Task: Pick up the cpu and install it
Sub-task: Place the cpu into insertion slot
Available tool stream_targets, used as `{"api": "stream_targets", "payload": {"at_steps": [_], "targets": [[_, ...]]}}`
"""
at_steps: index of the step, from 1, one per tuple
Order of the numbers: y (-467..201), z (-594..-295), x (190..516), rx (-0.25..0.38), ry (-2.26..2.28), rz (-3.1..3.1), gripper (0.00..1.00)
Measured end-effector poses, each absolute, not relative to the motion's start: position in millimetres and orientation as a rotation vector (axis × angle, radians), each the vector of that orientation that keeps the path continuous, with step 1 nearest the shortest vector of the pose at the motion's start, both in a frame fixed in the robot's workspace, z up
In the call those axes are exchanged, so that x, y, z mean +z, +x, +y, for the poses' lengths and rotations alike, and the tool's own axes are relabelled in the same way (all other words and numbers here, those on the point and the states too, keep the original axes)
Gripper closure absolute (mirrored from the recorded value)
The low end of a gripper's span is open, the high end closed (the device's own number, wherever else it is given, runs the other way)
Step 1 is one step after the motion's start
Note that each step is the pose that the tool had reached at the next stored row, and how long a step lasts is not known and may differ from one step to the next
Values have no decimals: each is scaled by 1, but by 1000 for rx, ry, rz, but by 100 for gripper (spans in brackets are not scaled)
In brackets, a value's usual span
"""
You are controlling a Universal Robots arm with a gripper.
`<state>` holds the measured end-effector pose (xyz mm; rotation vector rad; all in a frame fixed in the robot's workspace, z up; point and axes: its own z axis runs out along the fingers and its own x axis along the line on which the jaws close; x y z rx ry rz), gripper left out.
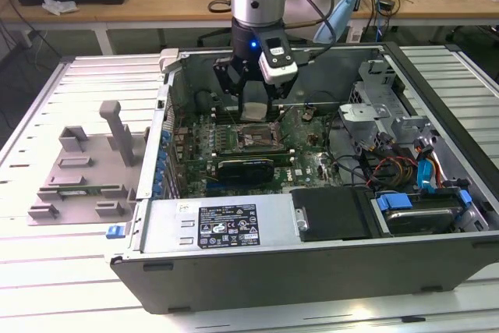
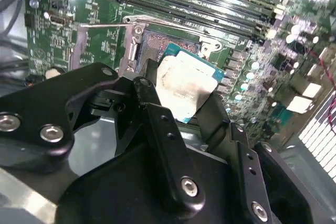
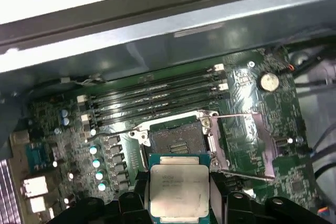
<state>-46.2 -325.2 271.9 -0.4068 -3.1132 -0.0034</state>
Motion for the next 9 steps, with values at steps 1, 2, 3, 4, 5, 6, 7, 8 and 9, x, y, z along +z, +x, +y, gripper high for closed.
{"api": "stream_targets", "payload": {"at_steps": [1, 2, 3, 4, 5, 6, 7, 8, 9], "targets": [[-46, -325, 272, -4, -465, -3105, 46], [-46, -325, 272, -3, -515, -3097, 46], [-46, -325, 272, -4, -619, -3078, 46], [-46, -325, 272, -4, -667, -3068, 46], [-46, -325, 272, -4, -693, -3062, 46], [-46, -325, 272, -4, -717, -3057, 46], [-46, -325, 272, -4, -747, -3050, 46], [-46, -325, 272, -4, -772, -3043, 46], [-46, -325, 271, -4, -837, -3026, 46]]}}
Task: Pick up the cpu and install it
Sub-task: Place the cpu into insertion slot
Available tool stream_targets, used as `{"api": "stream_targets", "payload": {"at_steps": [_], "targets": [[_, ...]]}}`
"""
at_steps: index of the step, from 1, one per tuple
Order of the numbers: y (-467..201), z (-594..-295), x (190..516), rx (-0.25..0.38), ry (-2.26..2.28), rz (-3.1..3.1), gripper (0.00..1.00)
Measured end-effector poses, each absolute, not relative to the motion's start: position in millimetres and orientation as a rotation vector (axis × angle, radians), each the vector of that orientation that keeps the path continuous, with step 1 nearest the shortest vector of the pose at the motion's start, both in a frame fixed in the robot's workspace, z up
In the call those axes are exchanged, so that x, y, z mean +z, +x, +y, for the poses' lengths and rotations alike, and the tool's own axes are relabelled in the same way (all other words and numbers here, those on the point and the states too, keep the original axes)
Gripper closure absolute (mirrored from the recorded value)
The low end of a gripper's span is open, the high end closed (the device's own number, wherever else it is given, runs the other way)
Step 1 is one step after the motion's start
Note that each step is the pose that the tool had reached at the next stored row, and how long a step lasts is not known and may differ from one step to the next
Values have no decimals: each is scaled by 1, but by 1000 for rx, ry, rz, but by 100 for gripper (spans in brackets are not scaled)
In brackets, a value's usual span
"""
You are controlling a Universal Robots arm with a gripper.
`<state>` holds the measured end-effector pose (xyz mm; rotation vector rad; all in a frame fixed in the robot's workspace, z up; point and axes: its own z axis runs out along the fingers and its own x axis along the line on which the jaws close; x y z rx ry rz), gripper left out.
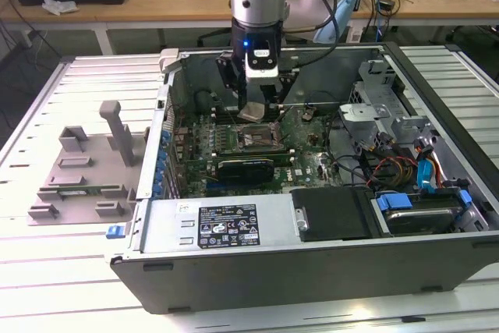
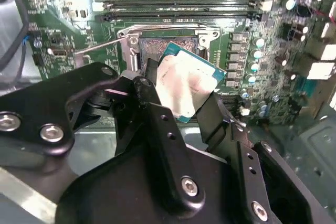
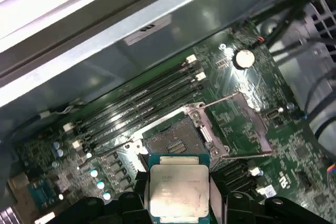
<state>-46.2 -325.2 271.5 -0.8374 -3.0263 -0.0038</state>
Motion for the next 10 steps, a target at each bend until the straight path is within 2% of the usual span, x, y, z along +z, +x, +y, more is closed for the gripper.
{"api": "stream_targets", "payload": {"at_steps": [10], "targets": [[-46, -325, 271, -4, -1172, -2913, 46]]}}
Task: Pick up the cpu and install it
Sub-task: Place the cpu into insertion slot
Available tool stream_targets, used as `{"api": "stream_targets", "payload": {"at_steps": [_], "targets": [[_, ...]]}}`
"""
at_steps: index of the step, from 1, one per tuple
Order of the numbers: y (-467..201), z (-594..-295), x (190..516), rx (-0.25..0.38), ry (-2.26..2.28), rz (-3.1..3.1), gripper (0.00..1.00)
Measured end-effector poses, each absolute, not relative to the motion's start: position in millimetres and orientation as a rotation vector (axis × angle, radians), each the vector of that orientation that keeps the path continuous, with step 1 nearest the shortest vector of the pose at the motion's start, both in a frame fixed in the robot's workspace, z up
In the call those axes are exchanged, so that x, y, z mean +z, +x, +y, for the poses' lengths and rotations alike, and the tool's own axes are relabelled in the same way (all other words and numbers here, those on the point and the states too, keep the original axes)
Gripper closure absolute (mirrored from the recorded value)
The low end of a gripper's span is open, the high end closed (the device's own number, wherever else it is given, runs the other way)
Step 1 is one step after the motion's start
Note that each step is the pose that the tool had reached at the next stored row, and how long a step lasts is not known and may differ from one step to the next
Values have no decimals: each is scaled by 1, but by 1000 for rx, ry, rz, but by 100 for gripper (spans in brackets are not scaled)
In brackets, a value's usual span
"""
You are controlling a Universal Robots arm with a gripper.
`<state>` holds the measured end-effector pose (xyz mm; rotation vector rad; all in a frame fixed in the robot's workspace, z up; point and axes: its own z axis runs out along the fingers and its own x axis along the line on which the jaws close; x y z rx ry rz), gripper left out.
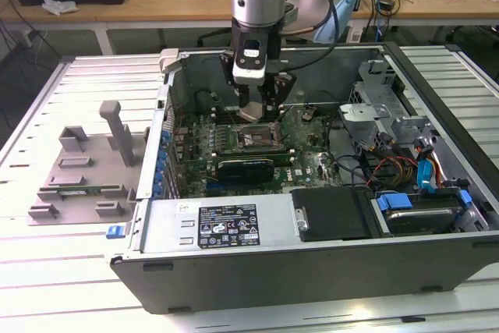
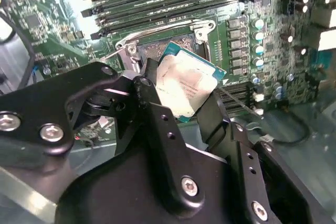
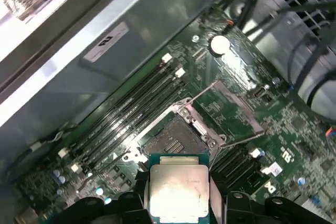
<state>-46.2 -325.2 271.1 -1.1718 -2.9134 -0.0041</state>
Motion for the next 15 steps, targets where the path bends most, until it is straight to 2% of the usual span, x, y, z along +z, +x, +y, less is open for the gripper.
{"api": "stream_targets", "payload": {"at_steps": [15], "targets": [[-46, -325, 269, -5, -1749, -2609, 46]]}}
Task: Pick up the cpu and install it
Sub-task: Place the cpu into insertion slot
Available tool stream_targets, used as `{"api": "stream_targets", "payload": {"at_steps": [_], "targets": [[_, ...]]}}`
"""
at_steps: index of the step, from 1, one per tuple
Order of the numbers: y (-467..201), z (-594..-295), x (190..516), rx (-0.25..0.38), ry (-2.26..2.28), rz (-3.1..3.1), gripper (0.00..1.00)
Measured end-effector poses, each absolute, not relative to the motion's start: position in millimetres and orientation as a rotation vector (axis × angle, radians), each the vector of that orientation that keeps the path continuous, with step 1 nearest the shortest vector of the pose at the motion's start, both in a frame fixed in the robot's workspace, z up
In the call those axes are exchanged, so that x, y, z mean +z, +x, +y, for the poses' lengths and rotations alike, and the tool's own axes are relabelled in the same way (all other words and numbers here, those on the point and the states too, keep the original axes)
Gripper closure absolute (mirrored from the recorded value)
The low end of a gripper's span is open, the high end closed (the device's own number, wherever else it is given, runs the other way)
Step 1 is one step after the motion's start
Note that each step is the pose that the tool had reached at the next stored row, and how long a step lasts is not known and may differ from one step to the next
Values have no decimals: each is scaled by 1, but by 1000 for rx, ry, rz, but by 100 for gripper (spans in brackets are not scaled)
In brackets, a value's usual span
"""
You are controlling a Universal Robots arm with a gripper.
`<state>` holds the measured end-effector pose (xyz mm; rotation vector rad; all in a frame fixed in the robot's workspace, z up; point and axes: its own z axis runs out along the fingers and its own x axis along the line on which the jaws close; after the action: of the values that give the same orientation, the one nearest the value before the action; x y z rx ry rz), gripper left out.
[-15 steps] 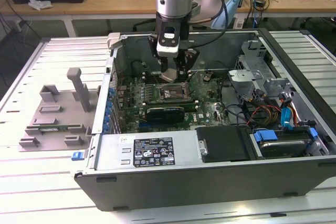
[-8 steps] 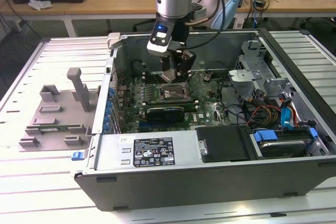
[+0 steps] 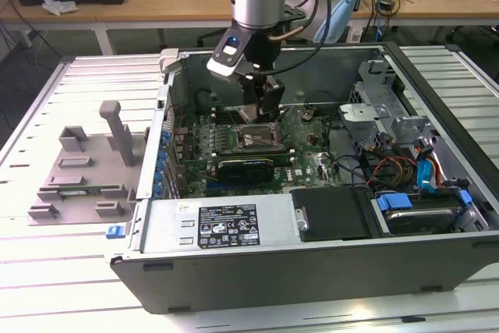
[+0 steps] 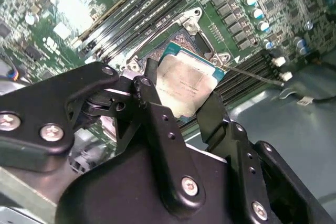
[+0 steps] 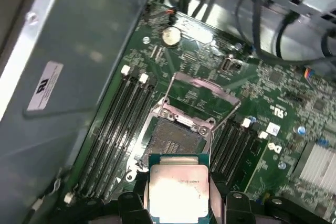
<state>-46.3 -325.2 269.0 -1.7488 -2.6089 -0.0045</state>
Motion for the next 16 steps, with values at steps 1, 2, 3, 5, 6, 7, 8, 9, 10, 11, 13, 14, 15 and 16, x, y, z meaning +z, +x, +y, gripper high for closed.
{"api": "stream_targets", "payload": {"at_steps": [1, 2, 3, 5, 6, 7, 8, 9, 10, 11, 13, 14, 15, 16], "targets": [[-46, -325, 268, -5, -1803, -2572, 46], [-46, -325, 268, -5, -1836, -2548, 46], [-46, -325, 268, -5, -1860, -2531, 46], [-46, -325, 267, -5, -1922, -2484, 46], [-46, -325, 266, -5, -1968, -2448, 46], [-46, -325, 266, -5, -2009, -2415, 46], [-46, -325, 265, -5, -2054, -2376, 46], [-46, -325, 264, -5, -2088, -2347, 46], [-46, -325, 263, -5, -2119, -2319, 46], [-46, -325, 263, -5, -2135, -2304, 46], [-46, -325, 262, -4, -2178, -2264, 46], [-46, -325, 262, -4, -2178, -2263, 46], [-46, -325, 262, -5, -2179, -2263, 46], [-46, -325, 261, -12, -2182, -2266, 46]]}}
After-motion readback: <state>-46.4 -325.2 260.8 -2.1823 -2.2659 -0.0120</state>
